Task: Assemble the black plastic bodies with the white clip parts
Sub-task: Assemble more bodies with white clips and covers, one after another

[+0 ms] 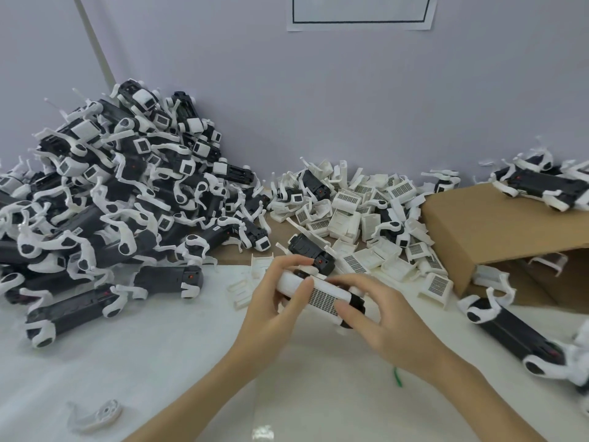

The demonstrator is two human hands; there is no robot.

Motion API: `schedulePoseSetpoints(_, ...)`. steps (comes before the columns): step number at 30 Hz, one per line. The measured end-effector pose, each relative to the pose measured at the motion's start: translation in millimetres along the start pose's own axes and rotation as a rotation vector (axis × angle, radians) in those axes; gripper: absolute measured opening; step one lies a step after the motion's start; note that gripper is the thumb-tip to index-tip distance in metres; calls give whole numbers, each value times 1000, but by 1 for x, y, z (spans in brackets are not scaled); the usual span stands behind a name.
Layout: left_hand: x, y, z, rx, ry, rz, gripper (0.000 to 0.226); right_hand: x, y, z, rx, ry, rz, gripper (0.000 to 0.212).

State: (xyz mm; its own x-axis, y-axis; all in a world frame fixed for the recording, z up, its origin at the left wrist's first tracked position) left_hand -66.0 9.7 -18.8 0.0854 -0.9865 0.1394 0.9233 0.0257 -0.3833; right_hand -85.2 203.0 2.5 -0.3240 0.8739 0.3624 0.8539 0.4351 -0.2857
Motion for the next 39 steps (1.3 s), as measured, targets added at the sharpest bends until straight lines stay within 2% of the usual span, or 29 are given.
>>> schedulePoseSetpoints(4, 1, -1, -4, -25, -31, -8, 38, -3, 2, 1, 63, 72, 26, 27)
schedulePoseSetpoints(7, 0, -1, -5, -35, -54, 23, 32, -6, 2, 1, 37, 12, 36, 27)
schedulePoseSetpoints(10, -2, -1, -3, -44, -46, 26, 26, -6, 0, 1, 39, 90, 58, 26)
schedulePoseSetpoints(19, -1, 1, 0, -62, -44, -90, 33, -3, -1, 3, 122, 243, 93, 25)
schedulePoseSetpoints(24, 5, -3, 2, -181, -228, -124, 43, -5, 0, 5, 247, 390, 124, 34)
schedulePoseSetpoints(28, 9, -1, -6, -129, -285, -174, 50, -9, 1, 10, 285, 454, 104, 41)
schedulePoseSetpoints(33, 9, 0, -9, -132, -303, -166, 47, -13, 1, 13, 262, 464, 30, 44)
schedulePoseSetpoints(39, 7, -1, -7, -121, -281, -176, 44, -2, -1, 10, 211, 397, 59, 36)
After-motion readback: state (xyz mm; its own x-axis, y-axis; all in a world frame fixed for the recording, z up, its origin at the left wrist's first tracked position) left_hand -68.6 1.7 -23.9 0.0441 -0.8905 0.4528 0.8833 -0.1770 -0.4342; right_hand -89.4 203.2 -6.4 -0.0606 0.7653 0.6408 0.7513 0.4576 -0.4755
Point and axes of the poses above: each hand's wrist, its own y-axis away from the middle knuckle, its own x-axis out of the back of the hand, z = x × y, the point moved 3 cm from there along -y, towards the middle knuckle, and after that the axes turned 6 degrees about -y, right-handed, at the moved point
